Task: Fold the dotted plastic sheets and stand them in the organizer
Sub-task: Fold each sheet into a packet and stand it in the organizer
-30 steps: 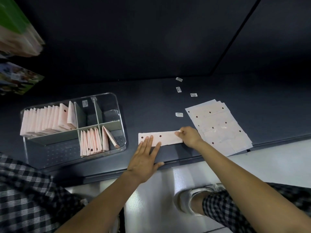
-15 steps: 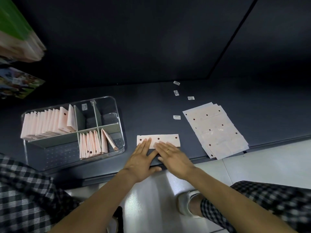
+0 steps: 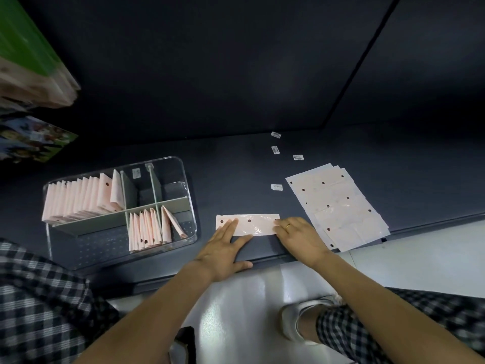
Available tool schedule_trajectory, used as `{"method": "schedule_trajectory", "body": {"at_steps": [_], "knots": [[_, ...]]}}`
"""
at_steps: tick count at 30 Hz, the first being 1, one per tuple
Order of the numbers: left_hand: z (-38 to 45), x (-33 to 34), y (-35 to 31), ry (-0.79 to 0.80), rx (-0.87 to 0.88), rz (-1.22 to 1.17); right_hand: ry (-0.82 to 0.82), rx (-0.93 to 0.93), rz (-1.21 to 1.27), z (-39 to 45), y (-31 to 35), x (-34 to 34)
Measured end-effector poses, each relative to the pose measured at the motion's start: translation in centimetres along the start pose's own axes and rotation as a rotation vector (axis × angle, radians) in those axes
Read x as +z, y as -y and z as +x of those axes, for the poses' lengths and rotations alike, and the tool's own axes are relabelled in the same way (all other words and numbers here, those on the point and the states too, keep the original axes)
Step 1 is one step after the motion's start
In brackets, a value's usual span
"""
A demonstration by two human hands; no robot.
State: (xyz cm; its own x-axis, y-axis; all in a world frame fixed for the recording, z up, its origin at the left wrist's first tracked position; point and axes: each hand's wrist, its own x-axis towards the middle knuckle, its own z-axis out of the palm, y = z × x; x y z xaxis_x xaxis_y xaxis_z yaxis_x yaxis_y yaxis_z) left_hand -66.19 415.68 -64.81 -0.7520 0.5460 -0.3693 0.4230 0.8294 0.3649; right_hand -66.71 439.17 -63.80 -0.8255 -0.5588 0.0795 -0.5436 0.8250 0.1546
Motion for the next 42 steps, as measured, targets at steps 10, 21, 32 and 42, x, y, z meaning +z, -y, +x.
{"method": "schedule_trajectory", "body": {"at_steps": [10,21,32,42], "knots": [[-0.4,0.8,-0.9,-0.189,-0.142,0.125,-0.235,-0.155,0.114,0.6,4.1,-2.0],[-3.3,3.4,-0.4,-0.347,-0.123,-0.113,0.137,0.314,0.87,-0.2,6.7,-1.5],[-3.0,2.3,-1.2,-0.557,-0.484,-0.436,0.295,0.871,1.062,3.5,7.0,-1.6],[-3.7,4.6,-2.6,-0.245,-0.02,-0.007,0.312,0.935,1.038,3.8,7.2,-1.6]]}}
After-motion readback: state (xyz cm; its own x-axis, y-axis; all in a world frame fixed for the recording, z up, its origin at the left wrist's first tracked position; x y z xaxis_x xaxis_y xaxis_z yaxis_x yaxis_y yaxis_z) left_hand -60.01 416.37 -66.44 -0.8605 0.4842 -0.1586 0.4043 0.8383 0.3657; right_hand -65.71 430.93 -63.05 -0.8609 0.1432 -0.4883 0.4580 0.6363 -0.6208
